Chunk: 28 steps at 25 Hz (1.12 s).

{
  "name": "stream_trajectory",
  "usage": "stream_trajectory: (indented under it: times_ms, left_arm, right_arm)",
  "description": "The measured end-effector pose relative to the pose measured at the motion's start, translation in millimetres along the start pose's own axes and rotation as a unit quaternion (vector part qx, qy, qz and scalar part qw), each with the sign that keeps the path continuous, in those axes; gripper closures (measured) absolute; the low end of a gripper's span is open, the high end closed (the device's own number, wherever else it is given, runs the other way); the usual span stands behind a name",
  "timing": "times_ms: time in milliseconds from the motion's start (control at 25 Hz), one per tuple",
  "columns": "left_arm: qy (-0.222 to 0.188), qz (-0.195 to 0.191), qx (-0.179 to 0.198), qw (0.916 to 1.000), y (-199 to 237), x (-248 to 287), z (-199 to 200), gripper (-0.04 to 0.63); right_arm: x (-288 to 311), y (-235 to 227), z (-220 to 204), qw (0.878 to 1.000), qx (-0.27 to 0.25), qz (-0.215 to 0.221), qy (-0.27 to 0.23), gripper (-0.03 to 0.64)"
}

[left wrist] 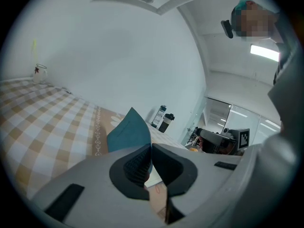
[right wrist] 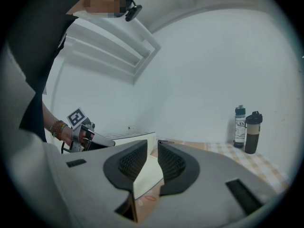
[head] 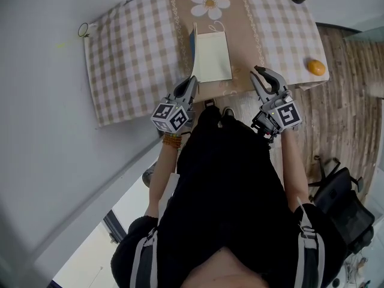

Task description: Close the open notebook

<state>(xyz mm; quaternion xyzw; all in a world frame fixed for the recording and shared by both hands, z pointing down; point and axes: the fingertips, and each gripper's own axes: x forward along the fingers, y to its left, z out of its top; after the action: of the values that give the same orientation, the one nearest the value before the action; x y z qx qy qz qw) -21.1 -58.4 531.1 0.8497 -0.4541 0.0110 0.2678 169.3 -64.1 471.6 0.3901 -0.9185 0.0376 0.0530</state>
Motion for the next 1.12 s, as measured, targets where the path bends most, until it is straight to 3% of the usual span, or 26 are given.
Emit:
stream_trajectory:
  times_ms: [120, 800, 1000, 1120]
  left_arm:
    - [0.005, -0.001, -0.014, 0.9999, -6.7, 2.6, -5.4, 0.574]
    - [0.056, -0.026, -0.009, 0.998, -27.0, 39.4, -41.1, 0.575]
    - [0.073, -0.033, -0.022, 0.9965, -29.8, 51.6, -51.5, 0.575]
    - [0.078, -0.042, -0.008, 0.996, -25.1, 56.3, -62.9, 0.575]
  right_arm:
    - [-2.8, -1.0, 3.9, 1.0, 0.0, 0.006, 0.007, 0.543]
    - [-13.2, -1.7, 2.5, 1.0, -0.007, -0.001, 0.006, 0.543]
    - [-19.6, -6.7, 1.0, 1.0, -0.009, -0.009, 0.014, 0.543]
    - [-23.3, -3.0, -8.2, 1.0, -0.02, -0.019, 0.002, 0.543]
